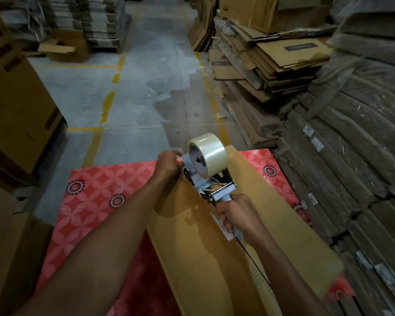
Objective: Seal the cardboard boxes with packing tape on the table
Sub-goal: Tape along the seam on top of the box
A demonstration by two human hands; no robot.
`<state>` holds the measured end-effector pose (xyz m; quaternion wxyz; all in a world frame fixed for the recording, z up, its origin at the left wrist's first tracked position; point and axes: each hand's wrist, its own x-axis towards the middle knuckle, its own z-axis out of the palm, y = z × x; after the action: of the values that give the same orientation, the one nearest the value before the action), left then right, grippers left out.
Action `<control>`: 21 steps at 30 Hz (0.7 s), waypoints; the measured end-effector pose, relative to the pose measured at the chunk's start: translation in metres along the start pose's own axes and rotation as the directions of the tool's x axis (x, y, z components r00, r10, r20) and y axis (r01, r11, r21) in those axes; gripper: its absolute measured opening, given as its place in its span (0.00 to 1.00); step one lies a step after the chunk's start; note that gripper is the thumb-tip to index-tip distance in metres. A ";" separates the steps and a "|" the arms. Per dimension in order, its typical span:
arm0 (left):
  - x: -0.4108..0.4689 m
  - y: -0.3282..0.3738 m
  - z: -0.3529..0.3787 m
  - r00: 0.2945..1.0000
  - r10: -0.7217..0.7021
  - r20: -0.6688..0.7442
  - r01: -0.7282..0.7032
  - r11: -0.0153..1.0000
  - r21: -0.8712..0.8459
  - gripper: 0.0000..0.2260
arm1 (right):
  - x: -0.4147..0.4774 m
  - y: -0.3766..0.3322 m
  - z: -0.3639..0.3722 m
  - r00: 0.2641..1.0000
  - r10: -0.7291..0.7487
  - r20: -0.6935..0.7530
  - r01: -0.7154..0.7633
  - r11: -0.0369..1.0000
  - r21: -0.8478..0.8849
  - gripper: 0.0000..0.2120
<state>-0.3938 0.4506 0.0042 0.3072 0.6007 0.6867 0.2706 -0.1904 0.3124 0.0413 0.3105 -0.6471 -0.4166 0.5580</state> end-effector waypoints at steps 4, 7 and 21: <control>-0.016 -0.002 0.006 0.976 0.208 -0.070 -0.205 0.977 0.057 0.08 | -0.002 -0.004 -0.003 1.000 0.000 0.007 0.000 1.000 -0.012 0.07; -0.012 -0.003 0.002 0.975 0.217 0.040 -0.220 0.962 0.162 0.06 | -0.002 -0.005 -0.005 1.000 -0.008 0.013 0.009 1.000 -0.028 0.07; -0.014 0.010 -0.004 0.941 0.147 0.306 -0.266 0.878 0.397 0.12 | -0.034 0.022 -0.037 0.998 0.051 0.036 -0.044 0.982 -0.183 0.03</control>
<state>-0.3884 0.4380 0.0157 0.2249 0.7550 0.6130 0.0595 -0.1508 0.2746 0.0445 0.2281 -0.6711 -0.4565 0.5377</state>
